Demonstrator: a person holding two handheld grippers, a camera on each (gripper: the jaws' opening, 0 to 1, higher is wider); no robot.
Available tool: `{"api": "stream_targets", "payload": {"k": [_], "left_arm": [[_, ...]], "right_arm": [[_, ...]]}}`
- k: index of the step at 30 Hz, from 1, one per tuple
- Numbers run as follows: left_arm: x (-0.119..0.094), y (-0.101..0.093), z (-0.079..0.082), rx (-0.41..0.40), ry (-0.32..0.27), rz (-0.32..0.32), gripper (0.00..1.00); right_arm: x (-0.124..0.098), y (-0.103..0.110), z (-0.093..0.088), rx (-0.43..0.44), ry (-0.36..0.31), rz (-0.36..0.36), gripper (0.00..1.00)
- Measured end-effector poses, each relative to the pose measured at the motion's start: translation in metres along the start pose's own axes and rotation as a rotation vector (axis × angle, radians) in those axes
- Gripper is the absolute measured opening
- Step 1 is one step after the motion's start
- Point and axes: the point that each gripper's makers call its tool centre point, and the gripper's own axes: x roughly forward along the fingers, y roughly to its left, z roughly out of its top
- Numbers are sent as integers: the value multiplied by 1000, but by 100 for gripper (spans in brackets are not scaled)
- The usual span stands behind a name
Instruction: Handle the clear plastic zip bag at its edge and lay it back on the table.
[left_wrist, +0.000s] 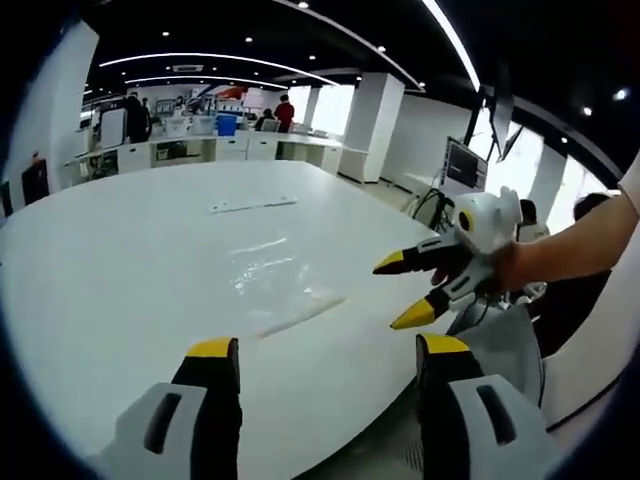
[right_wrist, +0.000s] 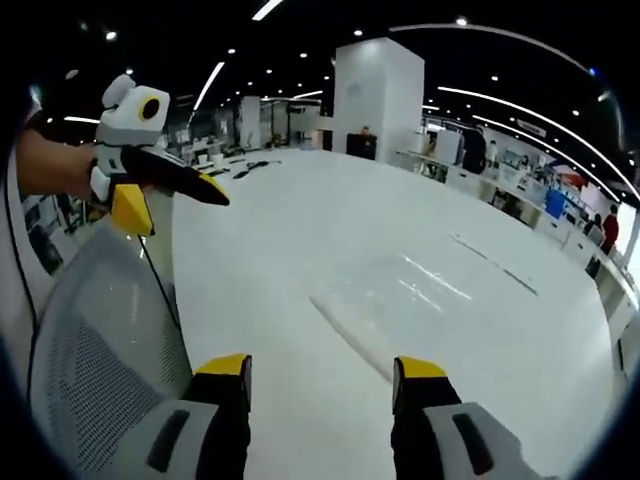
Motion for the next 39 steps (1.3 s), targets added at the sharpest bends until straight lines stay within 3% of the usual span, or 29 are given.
{"api": "stream_targets", "payload": {"k": [20,39], "left_arm": [[5,3,-1,-76,-25,8,84],[10,-1,-3,-113,-26,-12,89]], "right_arm": [[-16,3,3,98,-9,-33,64],[-29,0,5,206,-52,-67,73]]}}
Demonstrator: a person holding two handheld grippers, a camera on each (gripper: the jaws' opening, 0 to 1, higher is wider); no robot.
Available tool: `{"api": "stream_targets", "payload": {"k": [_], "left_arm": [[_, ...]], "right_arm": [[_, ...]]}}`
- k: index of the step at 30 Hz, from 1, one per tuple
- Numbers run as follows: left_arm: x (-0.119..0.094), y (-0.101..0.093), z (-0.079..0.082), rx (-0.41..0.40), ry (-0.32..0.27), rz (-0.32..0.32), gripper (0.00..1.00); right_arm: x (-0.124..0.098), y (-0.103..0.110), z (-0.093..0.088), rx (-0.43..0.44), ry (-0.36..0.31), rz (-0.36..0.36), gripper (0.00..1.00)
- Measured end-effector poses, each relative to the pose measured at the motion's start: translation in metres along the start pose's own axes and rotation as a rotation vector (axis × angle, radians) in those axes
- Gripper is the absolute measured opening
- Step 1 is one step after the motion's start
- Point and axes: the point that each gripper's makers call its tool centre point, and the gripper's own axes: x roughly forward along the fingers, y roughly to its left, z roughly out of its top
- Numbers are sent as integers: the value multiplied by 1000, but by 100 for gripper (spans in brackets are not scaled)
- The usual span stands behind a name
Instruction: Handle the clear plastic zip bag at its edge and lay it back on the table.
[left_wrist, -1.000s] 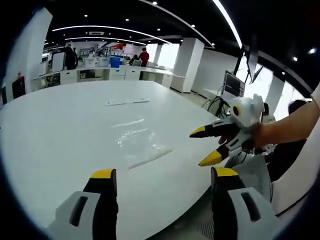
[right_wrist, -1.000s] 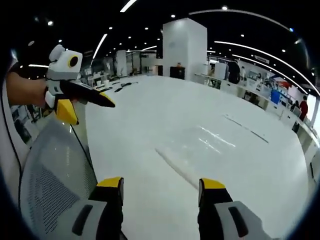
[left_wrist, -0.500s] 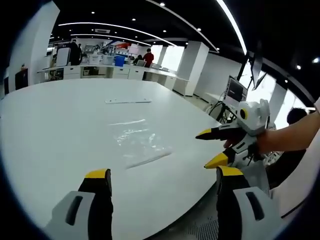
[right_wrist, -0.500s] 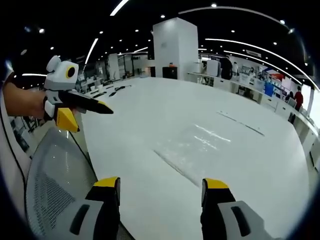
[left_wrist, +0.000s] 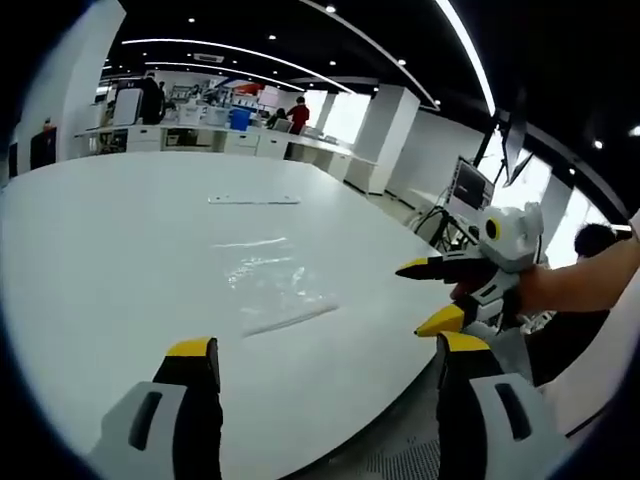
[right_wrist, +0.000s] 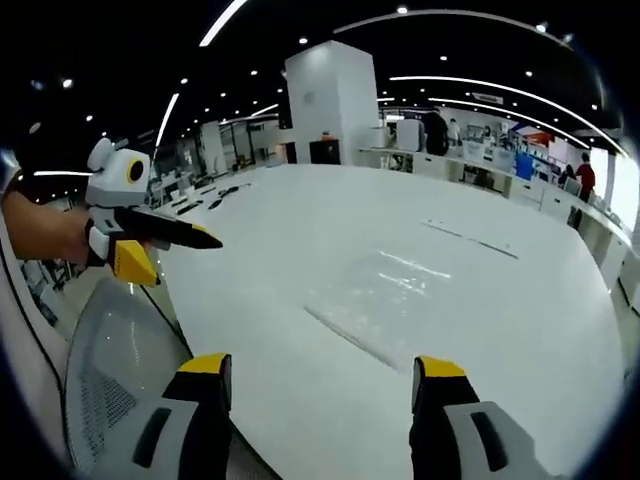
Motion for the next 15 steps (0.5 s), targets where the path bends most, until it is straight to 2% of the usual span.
{"api": "stream_targets", "payload": {"k": [15], "left_arm": [[-2,2,0,-52,-19,7,99]], "right_arm": [[-6,8,10,135,-42,17,78]]}}
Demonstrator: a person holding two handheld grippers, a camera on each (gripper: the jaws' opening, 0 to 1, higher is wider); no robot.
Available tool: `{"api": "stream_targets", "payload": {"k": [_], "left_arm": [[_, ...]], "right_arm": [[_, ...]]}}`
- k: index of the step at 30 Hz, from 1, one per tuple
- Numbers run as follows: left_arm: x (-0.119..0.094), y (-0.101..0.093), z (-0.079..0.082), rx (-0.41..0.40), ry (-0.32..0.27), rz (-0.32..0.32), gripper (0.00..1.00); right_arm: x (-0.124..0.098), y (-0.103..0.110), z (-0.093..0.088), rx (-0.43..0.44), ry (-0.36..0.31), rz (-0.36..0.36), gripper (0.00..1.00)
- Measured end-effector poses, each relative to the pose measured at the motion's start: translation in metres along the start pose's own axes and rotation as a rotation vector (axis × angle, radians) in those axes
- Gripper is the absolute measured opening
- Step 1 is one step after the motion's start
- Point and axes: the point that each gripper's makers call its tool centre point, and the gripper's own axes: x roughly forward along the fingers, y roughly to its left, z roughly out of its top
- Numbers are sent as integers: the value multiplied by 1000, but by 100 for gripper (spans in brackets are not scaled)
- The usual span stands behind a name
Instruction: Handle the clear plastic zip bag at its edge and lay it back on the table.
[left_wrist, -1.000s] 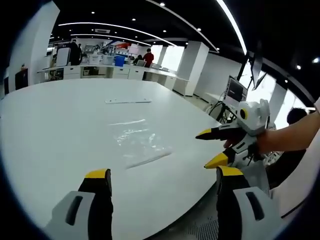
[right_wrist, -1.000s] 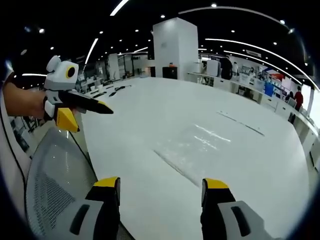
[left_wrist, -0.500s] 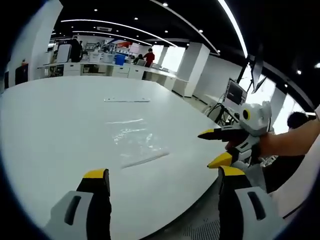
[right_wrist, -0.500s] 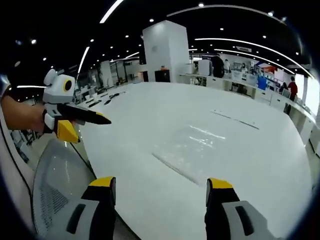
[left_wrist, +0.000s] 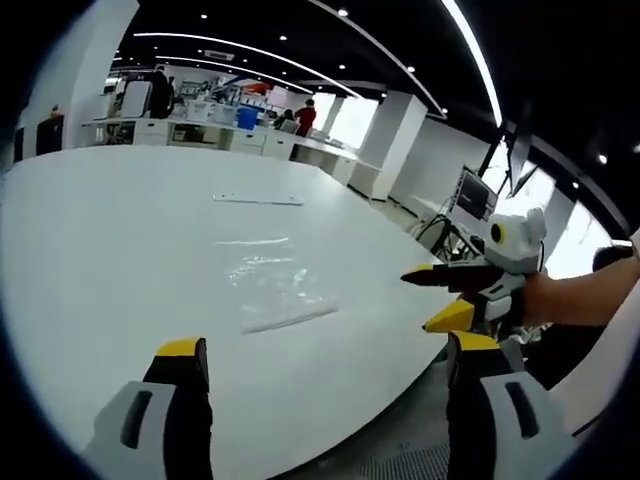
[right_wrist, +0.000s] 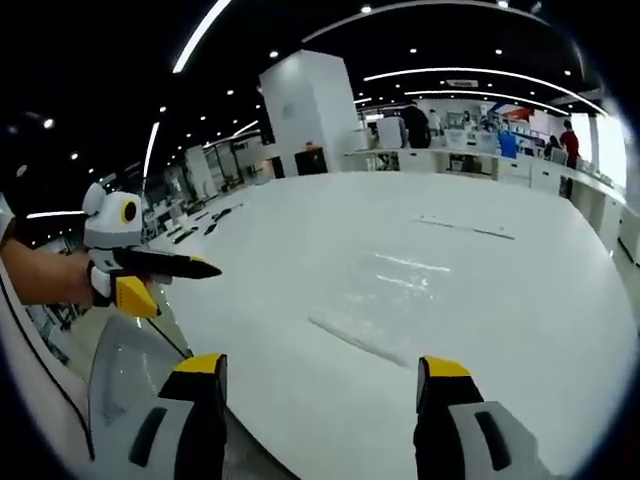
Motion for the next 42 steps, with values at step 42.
{"api": "stream_targets", "payload": {"k": [42], "left_arm": [[-16,2,6,11,-126,7,99]], "right_arm": [[-12,12,-16,113,-65,38,93]]}}
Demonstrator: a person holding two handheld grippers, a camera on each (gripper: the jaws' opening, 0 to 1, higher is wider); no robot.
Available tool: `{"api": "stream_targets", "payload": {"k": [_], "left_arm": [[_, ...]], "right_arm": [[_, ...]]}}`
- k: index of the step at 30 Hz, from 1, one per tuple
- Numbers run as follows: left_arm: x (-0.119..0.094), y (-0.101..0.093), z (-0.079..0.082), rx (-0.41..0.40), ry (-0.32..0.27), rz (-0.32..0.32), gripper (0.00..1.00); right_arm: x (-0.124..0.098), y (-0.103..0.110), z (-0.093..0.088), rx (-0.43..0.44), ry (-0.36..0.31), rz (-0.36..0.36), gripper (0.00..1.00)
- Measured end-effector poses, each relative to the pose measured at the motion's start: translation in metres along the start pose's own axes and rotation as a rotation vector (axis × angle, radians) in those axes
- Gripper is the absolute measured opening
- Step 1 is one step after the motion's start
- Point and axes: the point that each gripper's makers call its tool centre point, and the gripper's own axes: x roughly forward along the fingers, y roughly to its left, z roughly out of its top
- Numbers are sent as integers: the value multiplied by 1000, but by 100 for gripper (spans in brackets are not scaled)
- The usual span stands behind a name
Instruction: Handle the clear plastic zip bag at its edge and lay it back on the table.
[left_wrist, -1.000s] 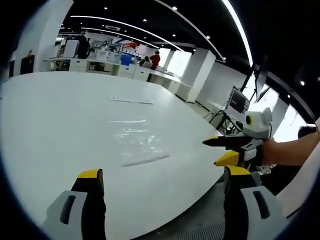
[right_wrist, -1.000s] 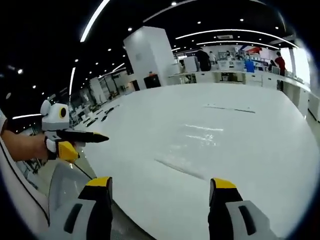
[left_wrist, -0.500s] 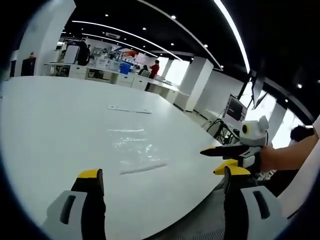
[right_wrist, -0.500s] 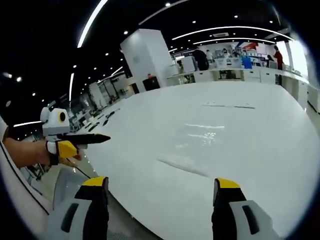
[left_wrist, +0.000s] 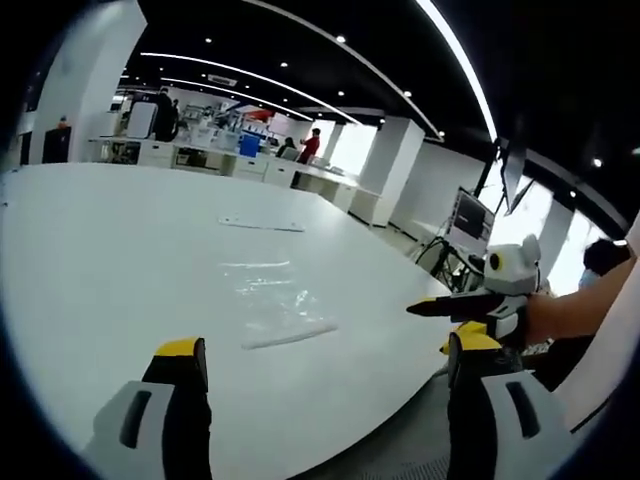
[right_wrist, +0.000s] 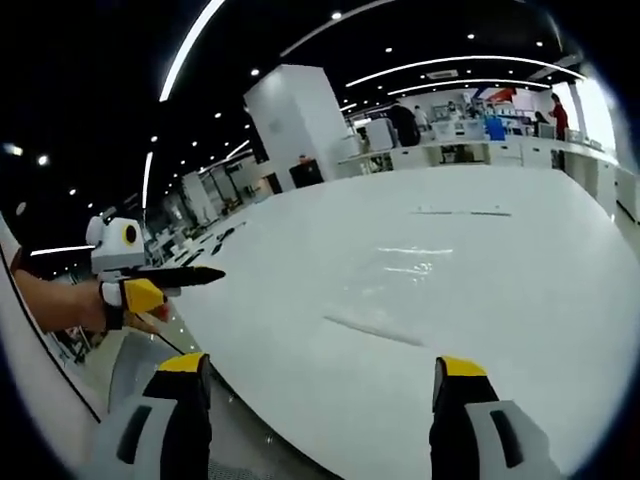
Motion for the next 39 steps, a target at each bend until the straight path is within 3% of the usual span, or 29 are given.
{"api": "stream_targets", "payload": {"k": [16,23,39], "left_arm": [[-8,0,-15,29,-13,9,99],[-10,-5,-11,81,-36,10,99],[-11,-11,-14,73,-38,-18,99]], "right_arm": [[-4,8,5,-57,-26,7,93],[-4,16,4,-108,-29,18,94],[-9,13,2,-153,-45,-21,97]]}}
